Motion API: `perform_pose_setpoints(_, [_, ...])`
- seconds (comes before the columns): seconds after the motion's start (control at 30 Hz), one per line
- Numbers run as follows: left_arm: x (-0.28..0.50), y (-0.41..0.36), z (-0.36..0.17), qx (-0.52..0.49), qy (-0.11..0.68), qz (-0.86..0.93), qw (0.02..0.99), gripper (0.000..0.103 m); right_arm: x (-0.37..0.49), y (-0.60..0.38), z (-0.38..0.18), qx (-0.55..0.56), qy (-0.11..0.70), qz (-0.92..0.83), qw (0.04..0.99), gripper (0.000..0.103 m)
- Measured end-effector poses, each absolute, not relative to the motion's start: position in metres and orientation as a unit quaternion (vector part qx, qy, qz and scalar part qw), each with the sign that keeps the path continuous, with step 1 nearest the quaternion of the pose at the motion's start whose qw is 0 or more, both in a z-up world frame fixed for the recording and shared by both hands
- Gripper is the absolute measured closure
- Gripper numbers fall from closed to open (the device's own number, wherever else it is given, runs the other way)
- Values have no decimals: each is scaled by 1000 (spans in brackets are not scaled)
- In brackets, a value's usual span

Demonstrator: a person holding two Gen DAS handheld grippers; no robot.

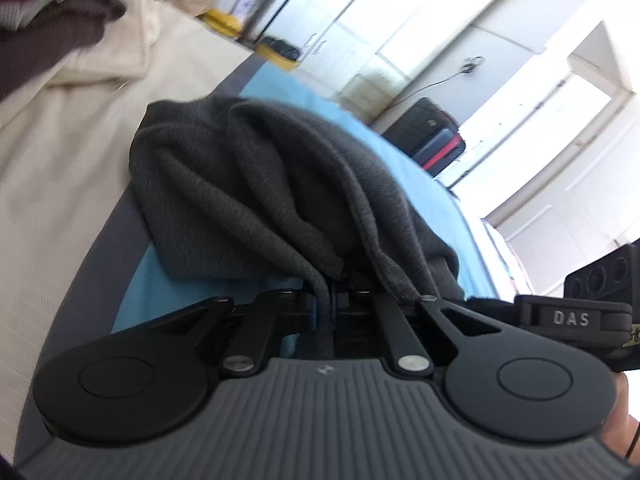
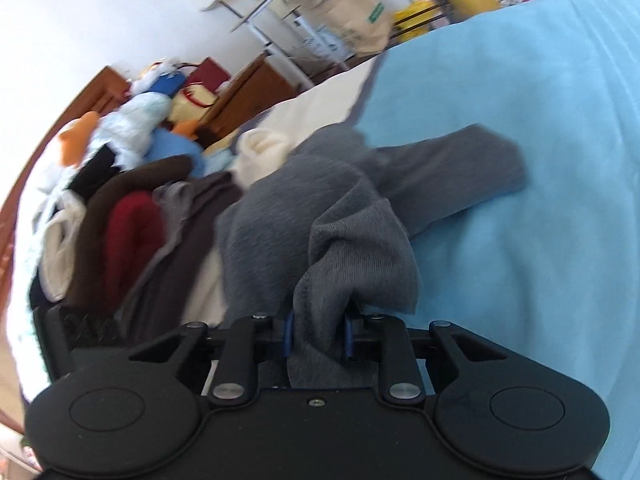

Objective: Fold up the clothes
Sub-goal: 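Grasp the grey shirt with the left gripper while the right gripper grasps another part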

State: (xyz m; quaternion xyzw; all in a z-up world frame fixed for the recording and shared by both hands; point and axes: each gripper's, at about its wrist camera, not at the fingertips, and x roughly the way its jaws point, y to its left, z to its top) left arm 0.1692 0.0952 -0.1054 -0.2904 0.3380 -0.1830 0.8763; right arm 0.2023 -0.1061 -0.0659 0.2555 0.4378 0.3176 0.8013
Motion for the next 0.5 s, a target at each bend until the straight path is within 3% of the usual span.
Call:
perform_pose_setpoints(0.23, [141, 78, -81, -274, 323, -222, 878, 101, 162, -126, -51, 285, 426, 332, 792, 77])
perform_pose_setpoints(0.5, [101, 66, -39, -241, 307, -256, 884, 102, 125, -146, -17, 246, 397, 373, 801, 77])
